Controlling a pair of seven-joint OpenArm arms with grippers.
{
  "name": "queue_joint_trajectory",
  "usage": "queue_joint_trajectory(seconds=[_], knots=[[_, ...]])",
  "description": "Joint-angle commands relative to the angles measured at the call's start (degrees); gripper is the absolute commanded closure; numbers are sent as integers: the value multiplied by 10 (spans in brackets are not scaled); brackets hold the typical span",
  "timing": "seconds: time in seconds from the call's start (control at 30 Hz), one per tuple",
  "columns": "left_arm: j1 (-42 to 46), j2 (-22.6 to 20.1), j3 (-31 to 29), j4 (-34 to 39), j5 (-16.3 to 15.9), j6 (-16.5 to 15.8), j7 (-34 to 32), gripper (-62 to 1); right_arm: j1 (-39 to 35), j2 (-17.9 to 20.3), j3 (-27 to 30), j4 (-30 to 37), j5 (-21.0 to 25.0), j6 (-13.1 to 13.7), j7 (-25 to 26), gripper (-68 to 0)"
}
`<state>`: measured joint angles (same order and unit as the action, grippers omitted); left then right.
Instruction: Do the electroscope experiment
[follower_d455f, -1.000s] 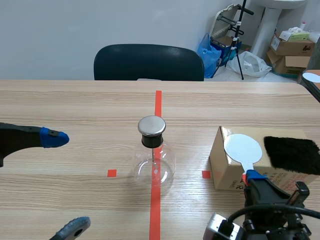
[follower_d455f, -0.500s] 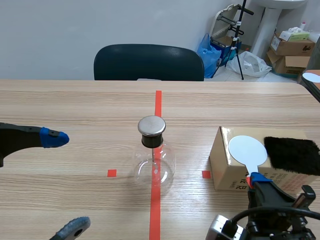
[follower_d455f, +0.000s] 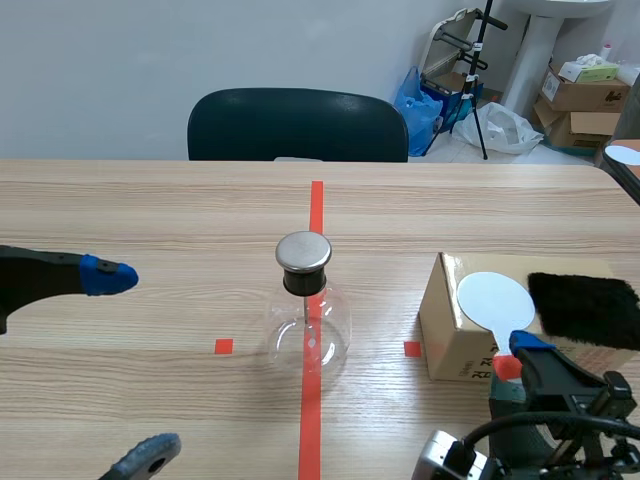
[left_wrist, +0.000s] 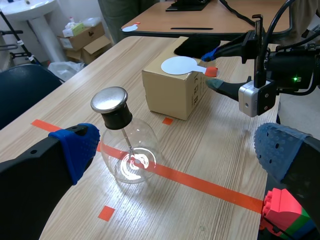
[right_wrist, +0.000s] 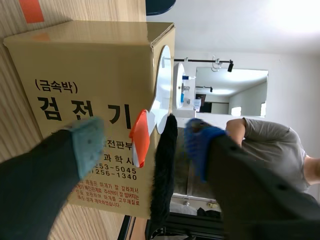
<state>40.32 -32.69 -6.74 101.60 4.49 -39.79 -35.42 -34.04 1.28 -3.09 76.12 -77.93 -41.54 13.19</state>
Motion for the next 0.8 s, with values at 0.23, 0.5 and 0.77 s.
queue_joint_trajectory(seconds=[0.23,0.5,0.77], knots=[[0,2,2,1,-8,-1,-8,-623,-2,1,4,10,14,-33,-2,-679],[0,1,2,1,-8,-1,-8,-623,-2,1,4,10,17,-33,0,-679],[0,1,2,1,-8,-1,-8,-623,-2,2,4,10,17,-33,0,-679]])
